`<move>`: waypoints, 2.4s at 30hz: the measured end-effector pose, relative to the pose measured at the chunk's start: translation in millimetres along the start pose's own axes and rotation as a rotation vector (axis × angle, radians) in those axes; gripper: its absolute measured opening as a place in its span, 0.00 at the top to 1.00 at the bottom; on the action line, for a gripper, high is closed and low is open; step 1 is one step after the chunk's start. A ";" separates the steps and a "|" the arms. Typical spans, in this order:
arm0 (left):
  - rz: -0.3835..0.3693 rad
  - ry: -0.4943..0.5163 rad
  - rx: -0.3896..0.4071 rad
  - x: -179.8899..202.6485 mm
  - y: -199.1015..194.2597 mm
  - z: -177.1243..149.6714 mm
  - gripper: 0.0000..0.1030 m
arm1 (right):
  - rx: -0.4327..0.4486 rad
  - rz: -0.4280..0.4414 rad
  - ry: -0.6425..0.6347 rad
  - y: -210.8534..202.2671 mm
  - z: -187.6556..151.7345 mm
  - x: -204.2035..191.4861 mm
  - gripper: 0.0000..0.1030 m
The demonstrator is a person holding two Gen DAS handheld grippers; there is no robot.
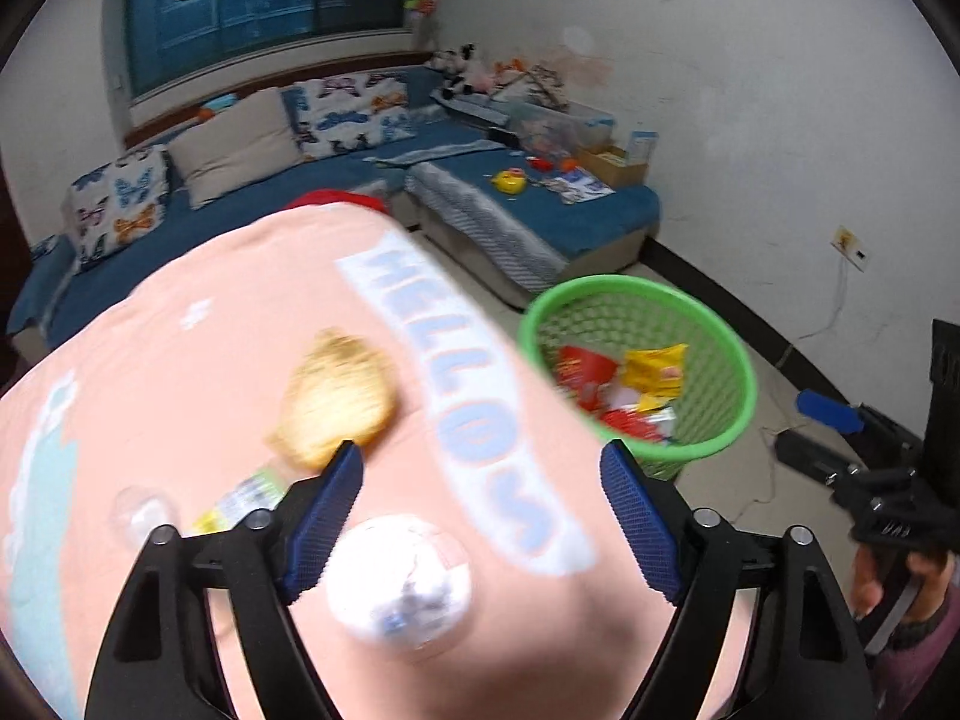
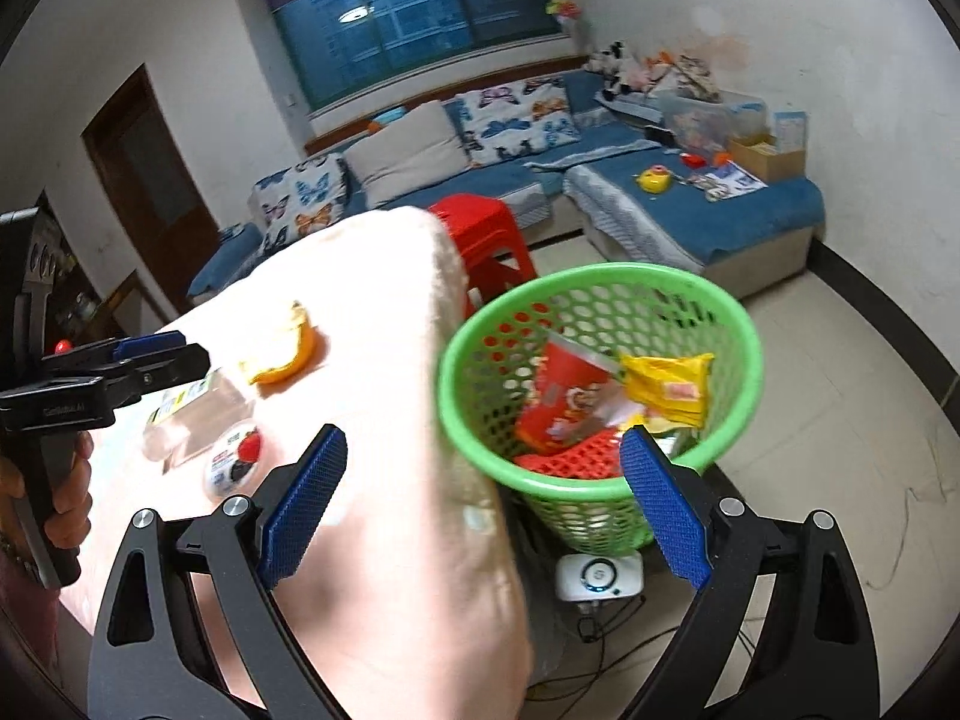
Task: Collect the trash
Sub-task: 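Move both tools back over the table toward the bottle and yogurt tub, then grasp the clear plastic bottle with the left tool while the right tool approaches the yogurt tub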
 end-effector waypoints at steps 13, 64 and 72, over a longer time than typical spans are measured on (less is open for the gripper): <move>0.067 0.042 -0.083 -95.6 -9.3 -53.6 0.27 | -0.073 0.049 -0.091 35.7 -6.3 -64.8 0.11; 0.023 0.126 -0.139 -131.4 8.0 -80.5 0.56 | -0.290 0.117 -0.329 116.6 -68.2 -177.4 0.11; 0.015 0.030 -0.107 -149.9 -16.5 -90.6 0.57 | -0.298 0.070 -0.402 140.6 -76.8 -195.6 0.09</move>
Point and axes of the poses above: each gripper's, at about its wrist camera, not at the fingertips, and y roughly the way its jaws point, x to its right, z to its top, the point moved 3 cm from there along y, roughly the way its jaws point, and after that the axes turned 7 degrees about y, right-handed, at the moved point
